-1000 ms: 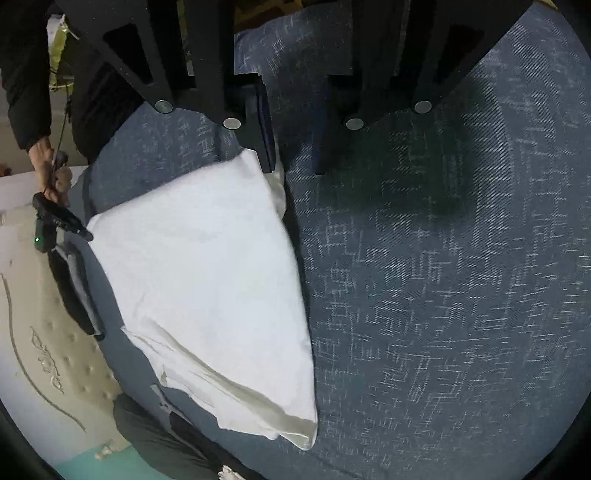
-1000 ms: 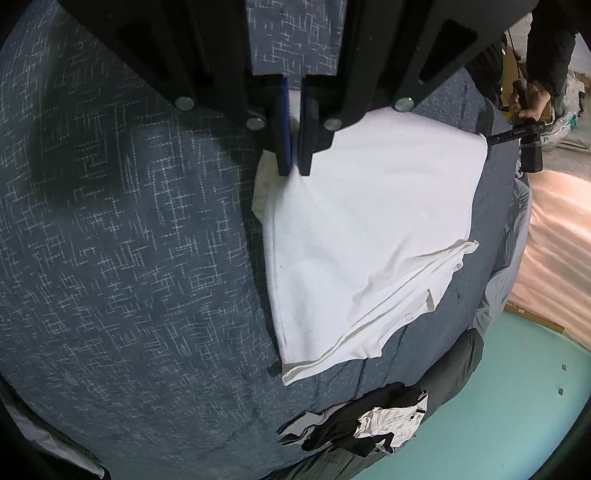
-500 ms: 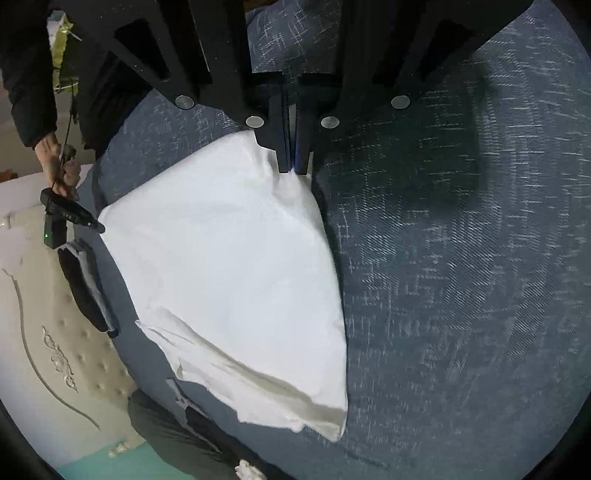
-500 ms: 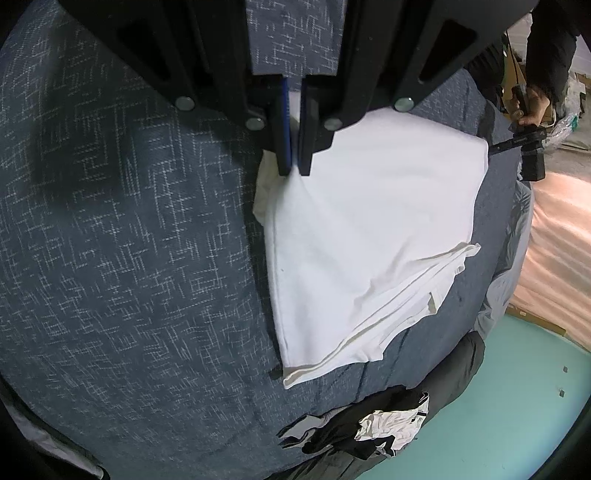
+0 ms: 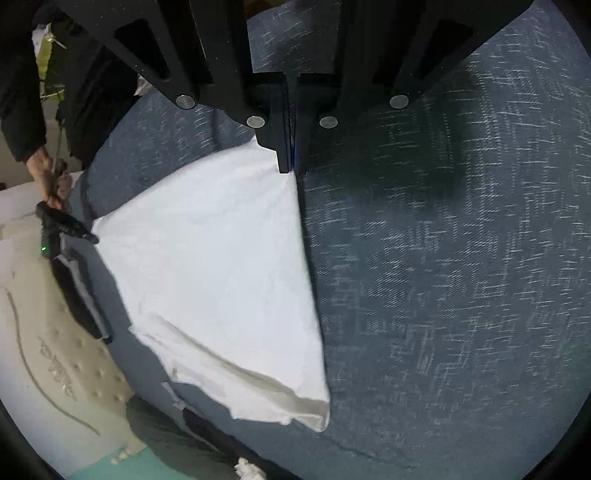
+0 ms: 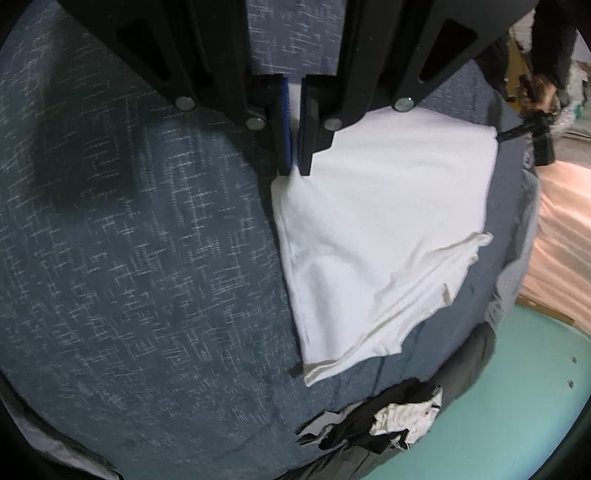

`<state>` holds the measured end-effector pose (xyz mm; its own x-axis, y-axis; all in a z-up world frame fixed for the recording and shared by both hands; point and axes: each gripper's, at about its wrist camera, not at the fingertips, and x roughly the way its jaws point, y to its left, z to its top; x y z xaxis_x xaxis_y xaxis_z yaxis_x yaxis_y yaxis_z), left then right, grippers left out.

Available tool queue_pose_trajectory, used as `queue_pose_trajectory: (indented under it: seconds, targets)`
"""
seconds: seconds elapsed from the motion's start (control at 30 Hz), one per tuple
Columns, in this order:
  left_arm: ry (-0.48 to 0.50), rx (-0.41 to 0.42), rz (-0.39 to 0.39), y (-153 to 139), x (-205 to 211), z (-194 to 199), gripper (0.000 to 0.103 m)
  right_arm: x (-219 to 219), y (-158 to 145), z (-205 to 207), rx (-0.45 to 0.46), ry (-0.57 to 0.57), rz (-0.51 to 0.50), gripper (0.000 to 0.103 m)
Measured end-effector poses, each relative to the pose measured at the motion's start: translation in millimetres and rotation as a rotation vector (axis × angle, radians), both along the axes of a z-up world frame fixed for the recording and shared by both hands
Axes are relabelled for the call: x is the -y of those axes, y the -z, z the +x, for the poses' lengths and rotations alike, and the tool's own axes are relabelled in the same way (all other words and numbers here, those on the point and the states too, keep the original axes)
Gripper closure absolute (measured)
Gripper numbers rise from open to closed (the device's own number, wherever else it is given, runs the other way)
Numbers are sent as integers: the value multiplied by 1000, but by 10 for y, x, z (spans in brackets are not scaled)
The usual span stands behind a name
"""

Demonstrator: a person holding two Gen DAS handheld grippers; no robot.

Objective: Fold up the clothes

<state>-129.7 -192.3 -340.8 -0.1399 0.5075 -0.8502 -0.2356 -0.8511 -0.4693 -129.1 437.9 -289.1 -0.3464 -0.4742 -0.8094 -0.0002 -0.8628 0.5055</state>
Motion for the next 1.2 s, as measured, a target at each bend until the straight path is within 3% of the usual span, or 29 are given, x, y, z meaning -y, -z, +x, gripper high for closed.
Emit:
queue_pose_trajectory:
  seconds: [0.13, 0.3, 0.67, 0.8, 0.87, 1.0, 1.2]
  targets:
    - [2, -1, 21, -60, 16, 18, 101, 16, -57, 52, 3, -29, 5, 95]
    - [27, 4, 17, -85, 57, 85, 94, 54, -134, 152, 0, -93, 25, 78]
    - [127, 33, -41, 90, -28, 274, 91, 135, -65, 305, 31, -184, 76, 77]
    - [125, 24, -59, 106, -63, 266, 96, 205, -24, 306, 37, -212, 123, 77]
    - [126, 15, -61, 85, -58, 268, 99, 210, -16, 296, 36, -214, 121, 79]
    - [132, -8, -82, 31, -42, 261, 100, 199, -46, 281, 24, -212, 134, 98]
    - [183, -49, -185, -96, -45, 281, 100, -60, -215, 255, -9, -129, 173, 103]
